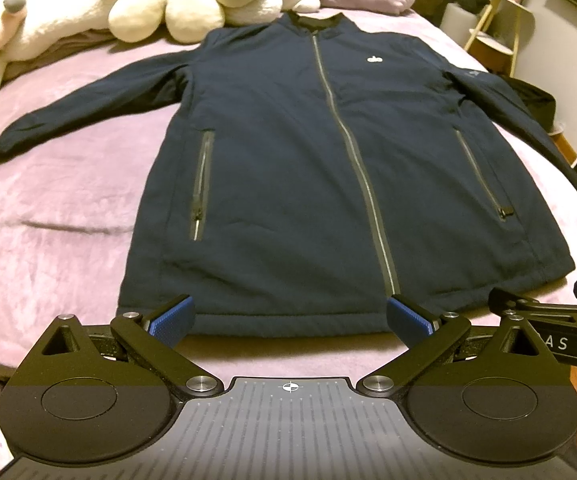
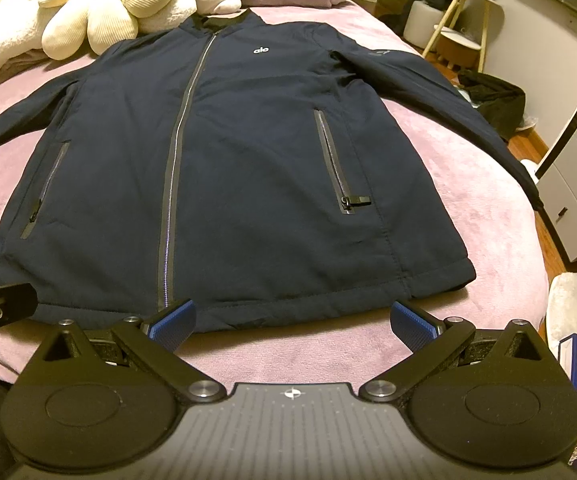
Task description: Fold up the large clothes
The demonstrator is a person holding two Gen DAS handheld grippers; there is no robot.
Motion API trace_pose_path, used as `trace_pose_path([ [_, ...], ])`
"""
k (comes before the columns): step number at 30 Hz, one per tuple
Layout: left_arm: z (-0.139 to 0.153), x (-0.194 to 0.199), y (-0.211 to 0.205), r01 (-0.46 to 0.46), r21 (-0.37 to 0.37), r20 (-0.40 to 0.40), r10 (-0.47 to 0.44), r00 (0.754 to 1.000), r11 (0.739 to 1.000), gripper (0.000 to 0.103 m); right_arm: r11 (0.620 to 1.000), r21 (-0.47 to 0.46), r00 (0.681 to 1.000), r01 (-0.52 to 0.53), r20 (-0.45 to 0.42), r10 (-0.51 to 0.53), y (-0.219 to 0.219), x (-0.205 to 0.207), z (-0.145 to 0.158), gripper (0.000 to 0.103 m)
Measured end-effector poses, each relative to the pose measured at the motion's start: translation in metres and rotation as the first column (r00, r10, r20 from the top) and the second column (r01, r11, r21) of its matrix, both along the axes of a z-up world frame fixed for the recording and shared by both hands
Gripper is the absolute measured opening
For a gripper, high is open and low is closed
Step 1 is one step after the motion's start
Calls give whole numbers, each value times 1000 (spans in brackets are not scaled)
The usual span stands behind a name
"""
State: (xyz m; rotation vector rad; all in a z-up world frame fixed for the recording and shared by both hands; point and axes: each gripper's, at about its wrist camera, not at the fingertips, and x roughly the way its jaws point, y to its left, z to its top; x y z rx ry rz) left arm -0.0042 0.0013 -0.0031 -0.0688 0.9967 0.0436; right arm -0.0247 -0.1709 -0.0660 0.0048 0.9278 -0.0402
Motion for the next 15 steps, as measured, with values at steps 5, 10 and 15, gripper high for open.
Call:
trace_pose_path([
  [5, 0, -1, 0, -1, 0, -1, 0, 1000, 1000, 103, 1000, 6, 1000, -1, 6, 1, -1, -1, 1, 103],
  [10, 0, -1, 1, -1, 0, -1, 1, 1000, 1000, 103, 1000, 9, 1000, -2, 8, 2, -2, -2, 1, 103],
  [15, 0, -1, 1, -1, 0, -1, 1, 1000, 1000, 103, 1000, 7, 1000, -3, 9, 3, -1, -2, 1, 103],
])
